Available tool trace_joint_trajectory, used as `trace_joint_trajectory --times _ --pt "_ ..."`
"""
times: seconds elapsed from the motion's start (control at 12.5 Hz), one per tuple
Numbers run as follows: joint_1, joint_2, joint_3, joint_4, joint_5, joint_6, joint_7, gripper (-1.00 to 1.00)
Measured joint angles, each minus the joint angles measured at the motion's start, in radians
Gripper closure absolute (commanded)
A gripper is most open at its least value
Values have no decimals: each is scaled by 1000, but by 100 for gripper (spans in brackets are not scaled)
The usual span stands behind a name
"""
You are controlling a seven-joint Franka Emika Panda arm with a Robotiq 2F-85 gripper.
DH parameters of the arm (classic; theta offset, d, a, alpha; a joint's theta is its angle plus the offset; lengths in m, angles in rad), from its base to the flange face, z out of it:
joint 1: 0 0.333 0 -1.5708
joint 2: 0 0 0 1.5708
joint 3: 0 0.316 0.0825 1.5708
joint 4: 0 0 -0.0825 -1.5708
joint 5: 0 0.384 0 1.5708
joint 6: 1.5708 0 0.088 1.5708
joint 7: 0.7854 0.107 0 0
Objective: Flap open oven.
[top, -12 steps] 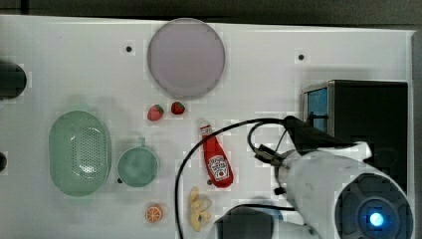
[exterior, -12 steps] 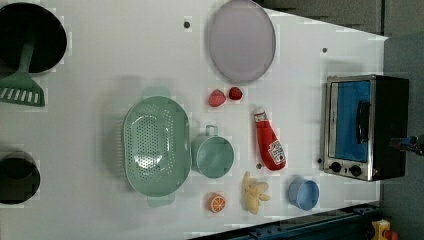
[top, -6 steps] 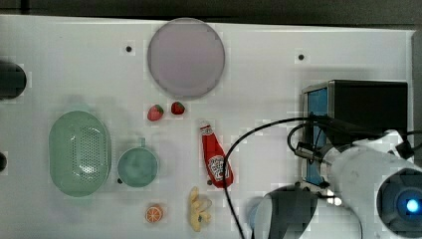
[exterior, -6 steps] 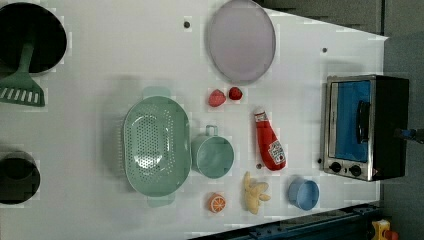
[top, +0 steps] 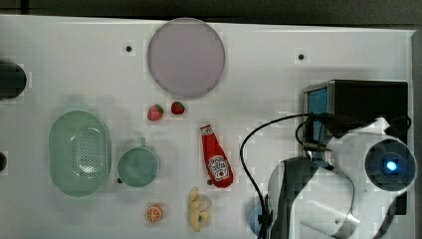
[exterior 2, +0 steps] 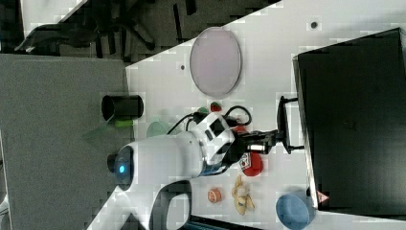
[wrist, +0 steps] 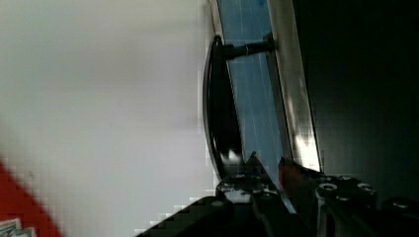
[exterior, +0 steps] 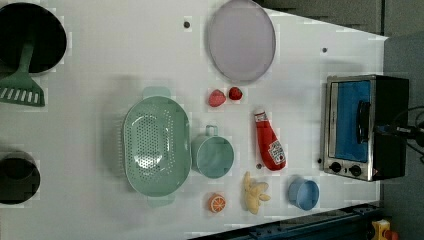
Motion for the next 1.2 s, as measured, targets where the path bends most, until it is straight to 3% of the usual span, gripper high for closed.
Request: trace_joint_trajectory --times 0.64,1.2 --pt "4 138 -14 -8 11 130 -71 65" --pt "5 141 -6 -10 -37 144 -72 65"
